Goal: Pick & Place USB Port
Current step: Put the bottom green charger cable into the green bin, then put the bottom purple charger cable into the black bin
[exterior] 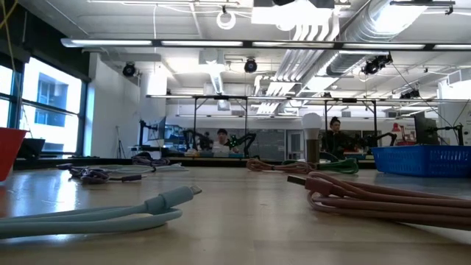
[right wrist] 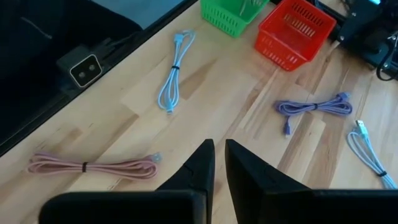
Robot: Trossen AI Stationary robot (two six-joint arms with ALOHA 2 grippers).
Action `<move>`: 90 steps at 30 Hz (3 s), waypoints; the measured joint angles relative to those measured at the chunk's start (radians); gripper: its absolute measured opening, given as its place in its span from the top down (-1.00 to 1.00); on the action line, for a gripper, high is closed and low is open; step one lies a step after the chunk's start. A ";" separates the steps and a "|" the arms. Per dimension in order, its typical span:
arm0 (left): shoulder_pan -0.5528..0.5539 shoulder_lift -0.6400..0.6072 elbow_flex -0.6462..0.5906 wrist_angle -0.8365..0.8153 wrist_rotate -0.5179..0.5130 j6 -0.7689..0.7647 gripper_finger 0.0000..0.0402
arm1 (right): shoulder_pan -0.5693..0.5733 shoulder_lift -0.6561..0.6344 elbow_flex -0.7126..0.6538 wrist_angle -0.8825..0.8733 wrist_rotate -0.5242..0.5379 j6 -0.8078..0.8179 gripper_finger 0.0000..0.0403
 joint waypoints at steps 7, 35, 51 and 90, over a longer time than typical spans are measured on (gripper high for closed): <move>0.000 0.055 -0.001 0.003 0.087 -0.005 0.96 | 0.000 0.000 0.000 -0.014 0.000 0.000 0.85; 0.049 0.034 0.000 -0.019 0.165 0.028 0.63 | 0.015 0.000 0.000 -0.013 -0.014 -0.005 0.86; 0.129 -0.079 0.002 0.118 0.039 0.100 0.63 | 0.037 0.001 0.000 -0.040 -0.014 -0.001 0.87; 0.559 -0.052 -0.001 -0.077 -0.021 1.259 -0.10 | 0.251 -0.205 0.000 -0.081 -0.250 0.074 0.90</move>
